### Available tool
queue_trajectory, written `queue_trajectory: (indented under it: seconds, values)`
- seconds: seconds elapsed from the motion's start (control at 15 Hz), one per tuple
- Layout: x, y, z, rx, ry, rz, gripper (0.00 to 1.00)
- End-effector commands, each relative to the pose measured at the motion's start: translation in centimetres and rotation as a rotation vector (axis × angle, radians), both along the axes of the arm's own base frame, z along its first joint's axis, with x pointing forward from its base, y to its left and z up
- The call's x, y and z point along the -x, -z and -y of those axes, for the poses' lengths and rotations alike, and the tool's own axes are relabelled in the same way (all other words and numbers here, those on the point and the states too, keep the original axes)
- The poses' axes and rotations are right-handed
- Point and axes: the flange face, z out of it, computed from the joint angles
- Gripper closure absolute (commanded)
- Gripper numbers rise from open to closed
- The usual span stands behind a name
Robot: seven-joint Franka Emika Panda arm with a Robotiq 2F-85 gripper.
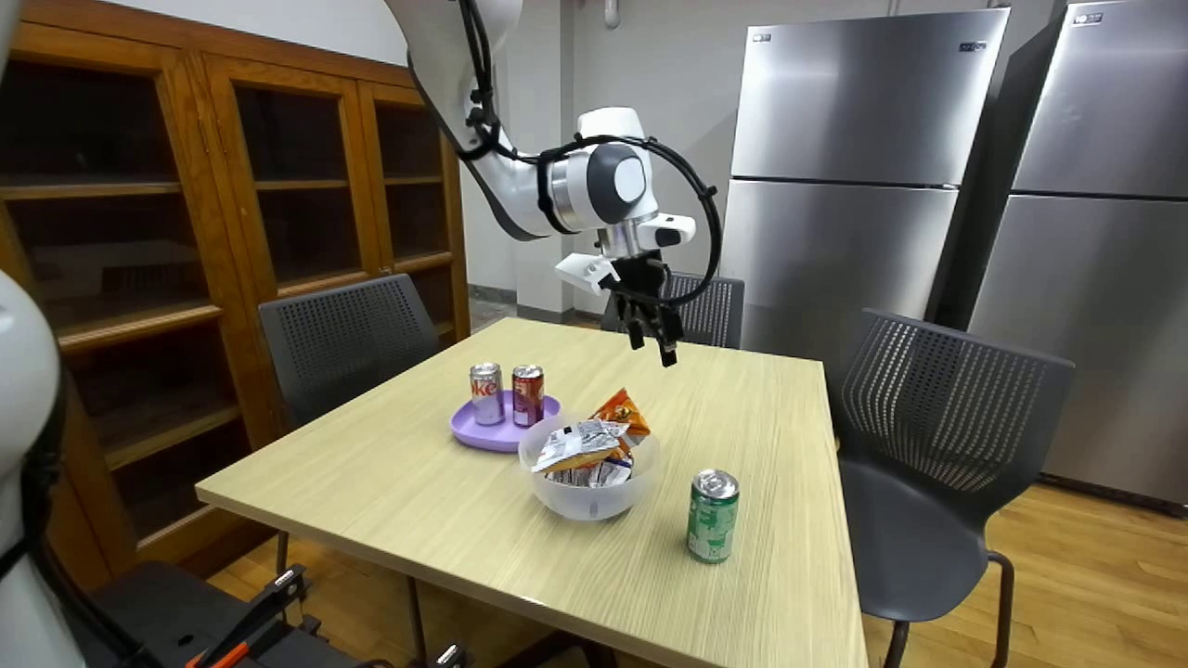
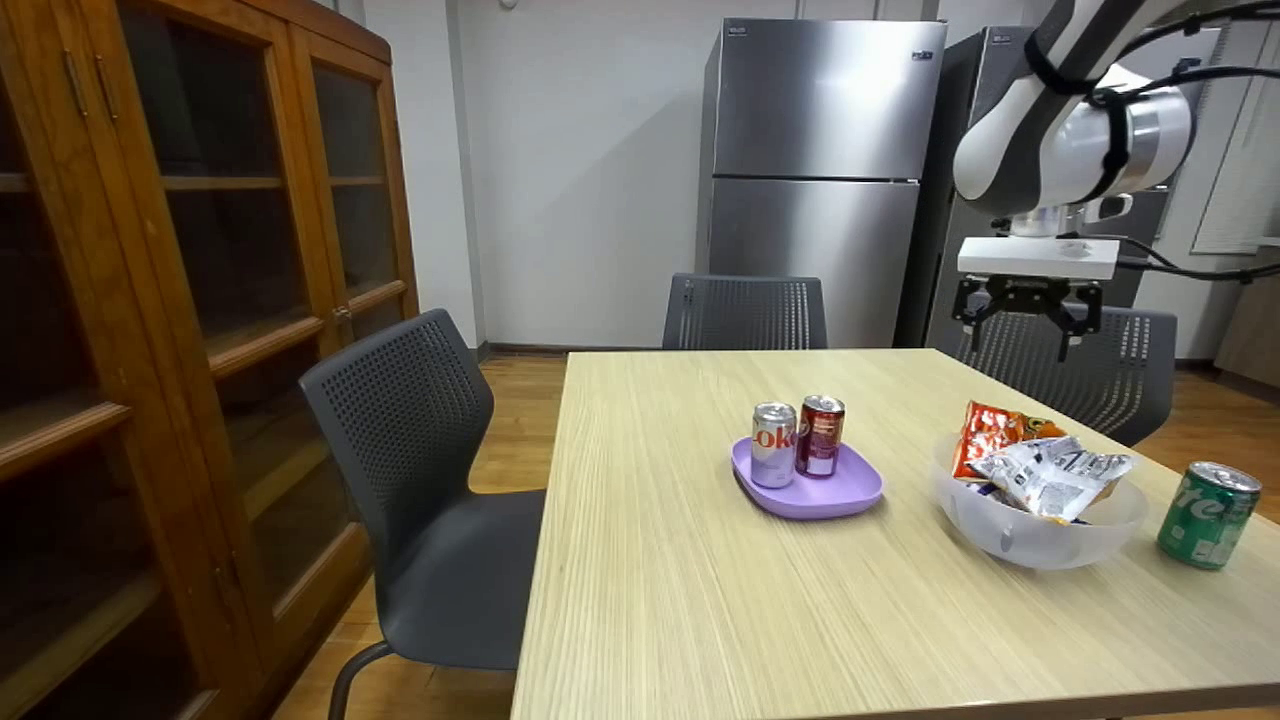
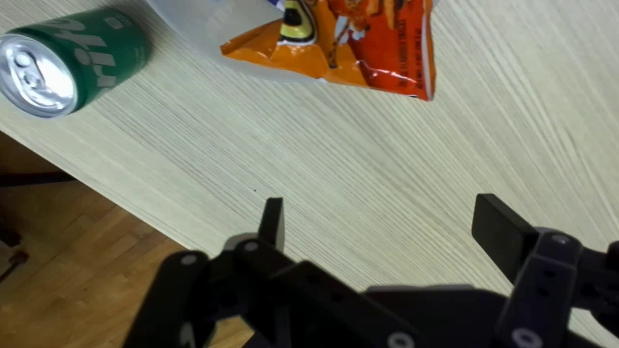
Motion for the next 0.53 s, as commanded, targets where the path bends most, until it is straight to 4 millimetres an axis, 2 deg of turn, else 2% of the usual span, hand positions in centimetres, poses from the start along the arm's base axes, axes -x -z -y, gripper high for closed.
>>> queue_trajectory:
  seconds: [0.0,0.47]
  values:
    - [2.5,-0.6,1.9,-0.002,0.077,-0.015,0.00]
    - [6.8,-0.3,6.3,-0.017,0.197,-0.041,0.00]
